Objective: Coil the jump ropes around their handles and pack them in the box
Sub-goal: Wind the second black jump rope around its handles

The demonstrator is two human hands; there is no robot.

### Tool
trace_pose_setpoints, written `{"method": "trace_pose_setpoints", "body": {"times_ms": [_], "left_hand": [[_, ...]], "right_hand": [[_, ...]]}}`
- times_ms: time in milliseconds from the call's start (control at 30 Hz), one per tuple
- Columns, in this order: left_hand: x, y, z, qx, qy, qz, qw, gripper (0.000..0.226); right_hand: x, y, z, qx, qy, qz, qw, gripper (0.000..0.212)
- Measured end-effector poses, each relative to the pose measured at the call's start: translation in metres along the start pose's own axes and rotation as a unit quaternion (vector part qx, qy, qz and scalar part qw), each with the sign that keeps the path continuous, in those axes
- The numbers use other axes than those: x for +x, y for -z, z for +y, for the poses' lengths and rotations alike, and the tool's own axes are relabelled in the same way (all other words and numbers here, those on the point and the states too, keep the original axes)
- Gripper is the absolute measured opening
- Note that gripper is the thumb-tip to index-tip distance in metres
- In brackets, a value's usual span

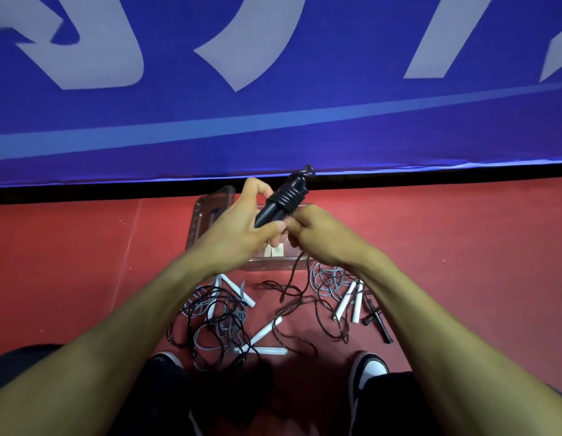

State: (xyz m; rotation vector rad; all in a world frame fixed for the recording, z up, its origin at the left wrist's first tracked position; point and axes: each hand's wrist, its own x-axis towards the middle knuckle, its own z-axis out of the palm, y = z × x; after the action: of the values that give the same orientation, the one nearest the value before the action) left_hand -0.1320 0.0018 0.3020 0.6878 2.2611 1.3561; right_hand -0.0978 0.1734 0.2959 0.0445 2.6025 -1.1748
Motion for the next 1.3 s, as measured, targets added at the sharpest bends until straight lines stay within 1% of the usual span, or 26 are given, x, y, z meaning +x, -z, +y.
{"method": "trace_pose_setpoints", "body": {"times_ms": [67, 100, 133, 167, 200, 233, 267, 333, 367, 433, 500, 533, 567, 600, 667, 733, 767, 867, 933, 1000, 1067, 1133, 1167, 1233, 1300], "left_hand": [[0.004, 0.003, -0.005, 0.040, 0.005, 0.077, 0.996, 0.017], [0.006, 0.004, -0.005, 0.046, 0.018, 0.095, 0.994, 0.020], [0.007, 0.004, -0.004, 0.028, 0.036, 0.092, 0.995, 0.031], [0.008, 0.003, -0.002, -0.014, 0.059, 0.082, 0.995, 0.041], [0.009, 0.002, -0.002, -0.068, 0.073, 0.077, 0.992, 0.043], [0.009, 0.001, -0.001, -0.119, 0.080, 0.075, 0.987, 0.041], [0.010, 0.003, -0.002, -0.149, 0.080, 0.078, 0.982, 0.038], [0.010, 0.007, -0.002, -0.170, 0.067, 0.066, 0.981, 0.036], [0.010, 0.009, -0.004, -0.175, 0.062, 0.054, 0.981, 0.040], [0.010, 0.011, -0.006, -0.183, 0.062, 0.056, 0.980, 0.046], [0.010, 0.012, -0.006, -0.191, 0.053, 0.066, 0.978, 0.029], [0.009, 0.012, -0.006, -0.190, 0.045, 0.062, 0.979, 0.020], [0.009, 0.012, -0.006, -0.181, 0.036, 0.056, 0.981, 0.020], [0.008, 0.013, -0.006, -0.165, 0.029, 0.049, 0.985, 0.026], [0.006, 0.014, -0.005, -0.108, 0.031, 0.036, 0.993, 0.040], [0.004, 0.013, -0.003, -0.036, 0.031, 0.033, 0.998, 0.047], [0.003, 0.012, -0.001, -0.021, 0.029, 0.030, 0.999, 0.048], [0.003, 0.013, 0.001, -0.069, 0.034, 0.033, 0.996, 0.042], [0.003, 0.015, 0.002, -0.098, 0.030, 0.041, 0.994, 0.034], [0.003, 0.015, 0.002, -0.102, 0.010, 0.032, 0.994, 0.027], [0.003, 0.012, 0.002, -0.083, -0.011, 0.015, 0.996, 0.022], [0.004, 0.009, -0.001, -0.061, -0.020, -0.002, 0.998, 0.023], [0.005, 0.008, -0.003, -0.055, -0.019, -0.006, 0.998, 0.024], [0.007, 0.005, -0.005, -0.067, -0.001, 0.006, 0.998, 0.027], [0.009, 0.003, -0.004, -0.087, 0.018, 0.031, 0.996, 0.024]], "right_hand": [[0.000, 0.003, 0.001, 0.011, -0.009, -0.011, 1.000, 0.037], [0.000, 0.004, 0.002, 0.010, -0.008, -0.010, 1.000, 0.038], [-0.001, 0.005, 0.001, 0.003, -0.001, -0.006, 1.000, 0.039], [-0.002, 0.005, 0.000, -0.004, 0.010, -0.002, 1.000, 0.040], [-0.003, 0.005, -0.001, -0.003, 0.023, 0.000, 1.000, 0.040], [-0.003, 0.004, -0.003, 0.009, 0.034, -0.003, 0.999, 0.040], [-0.005, 0.004, -0.004, 0.025, 0.041, -0.006, 0.999, 0.039], [-0.005, 0.006, -0.005, 0.028, 0.051, 0.004, 0.998, 0.037], [-0.004, 0.006, -0.005, 0.019, 0.056, 0.012, 0.998, 0.036], [-0.004, 0.006, -0.006, 0.015, 0.063, 0.026, 0.998, 0.037], [-0.003, 0.004, -0.009, 0.050, 0.061, 0.032, 0.996, 0.043], [-0.003, 0.003, -0.011, 0.082, 0.052, 0.033, 0.995, 0.050], [-0.002, 0.002, -0.011, 0.111, 0.042, 0.034, 0.992, 0.055], [-0.002, 0.002, -0.011, 0.126, 0.034, 0.033, 0.991, 0.059], [-0.001, 0.002, -0.009, 0.114, 0.033, 0.013, 0.993, 0.062], [-0.003, 0.000, -0.006, 0.090, 0.045, -0.014, 0.995, 0.059], [-0.003, -0.002, -0.005, 0.087, 0.052, -0.021, 0.995, 0.058], [-0.004, -0.001, -0.009, 0.115, 0.060, -0.020, 0.991, 0.060], [-0.005, 0.005, -0.014, 0.125, 0.052, 0.000, 0.991, 0.066], [-0.009, 0.009, -0.021, 0.118, 0.049, 0.006, 0.992, 0.068], [-0.012, 0.006, -0.023, 0.063, 0.061, 0.022, 0.996, 0.064], [-0.010, -0.001, -0.019, -0.012, 0.076, 0.072, 0.994, 0.062], [-0.008, -0.004, -0.016, -0.030, 0.077, 0.096, 0.992, 0.061], [-0.004, -0.007, -0.013, -0.032, 0.072, 0.136, 0.988, 0.060], [-0.003, -0.006, -0.015, -0.020, 0.068, 0.171, 0.983, 0.059]]}}
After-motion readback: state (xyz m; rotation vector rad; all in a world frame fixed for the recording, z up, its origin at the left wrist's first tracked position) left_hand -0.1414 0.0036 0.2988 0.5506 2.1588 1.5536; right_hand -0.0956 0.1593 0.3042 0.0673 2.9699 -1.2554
